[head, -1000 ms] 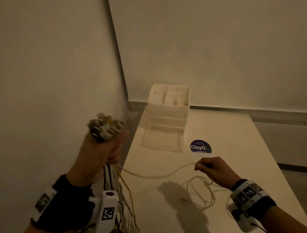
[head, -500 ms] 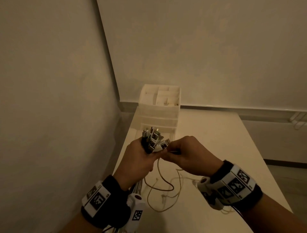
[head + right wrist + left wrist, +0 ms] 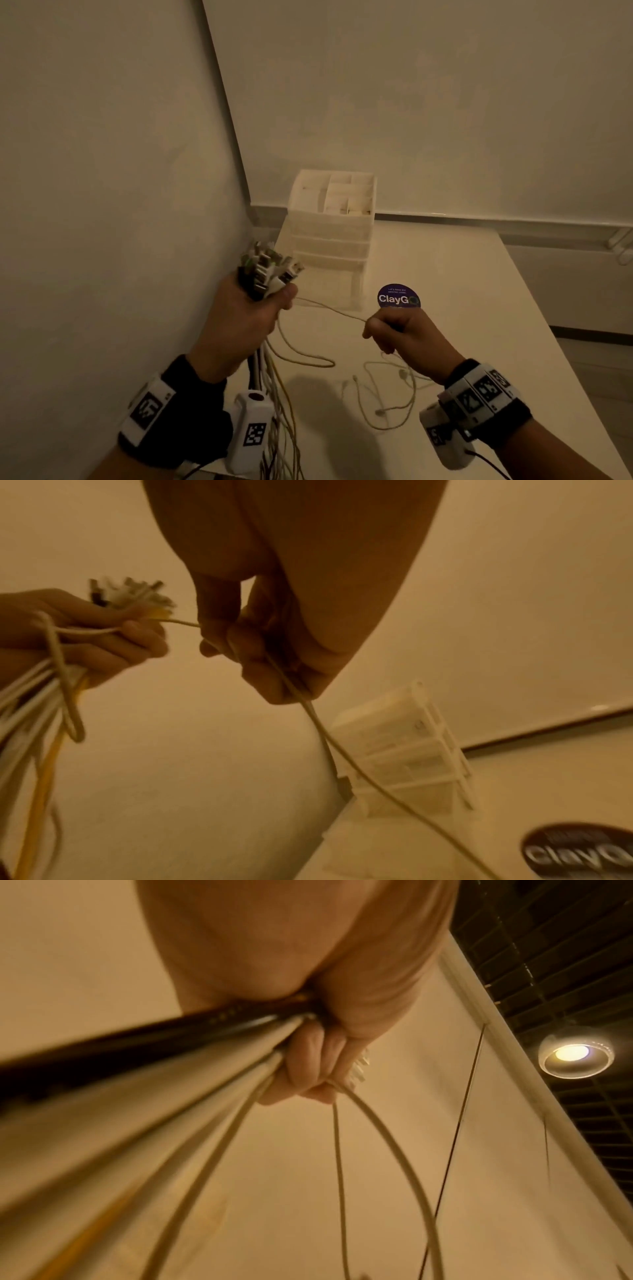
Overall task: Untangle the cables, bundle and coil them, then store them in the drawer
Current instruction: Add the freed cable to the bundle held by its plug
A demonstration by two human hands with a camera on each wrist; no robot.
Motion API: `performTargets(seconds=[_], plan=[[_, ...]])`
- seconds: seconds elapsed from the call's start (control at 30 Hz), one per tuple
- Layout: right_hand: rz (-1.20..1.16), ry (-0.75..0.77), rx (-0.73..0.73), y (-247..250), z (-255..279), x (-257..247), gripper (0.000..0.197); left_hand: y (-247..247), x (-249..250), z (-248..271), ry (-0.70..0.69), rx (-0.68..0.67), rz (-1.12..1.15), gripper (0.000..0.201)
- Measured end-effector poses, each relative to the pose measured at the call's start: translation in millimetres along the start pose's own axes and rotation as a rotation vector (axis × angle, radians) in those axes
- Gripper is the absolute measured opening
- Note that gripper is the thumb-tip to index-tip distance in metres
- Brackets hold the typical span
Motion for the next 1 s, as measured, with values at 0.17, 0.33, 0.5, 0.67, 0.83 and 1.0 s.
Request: performTargets(seconds=[0.17,0.33,0.5,0.67,0.83,1.0], plan=[[0.172,-0.046,-0.053,1,4,42,0.016,48,7,7,-0.085,0.117,0.225,0.011],[0.273,-0.088,0.002,22,19,61,0.012,54,5,15,-0.097,0.112,-0.153,0.013],[0.371,0.012,-0.041,20,7,3,0.011,34,13,27,-0.221,0.189,-0.487,0.036],[0.612,0.079,-0.155,19,-6,-54,0.021,-6,36,34,-0.268,-0.065,-0.374,0.031],[0.898,-0.013,-0.219,36,-14,-45,0.022,-20,24,36,0.036,-0.497,0.176,0.028],[0.817,0.018,-0.163,38,-15,-51,0.02,-13,32,26,-0.057,-0.25,0.108,0.009]])
Point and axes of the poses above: each hand's wrist, its own z-axis away from the middle knuckle, its own y-axis out of the back of the hand, x = y × z, the point moved 10 cm from there along -z, towards the middle knuckle, and after that the axes turned 13 degrees about y, right-handed, at the moved point
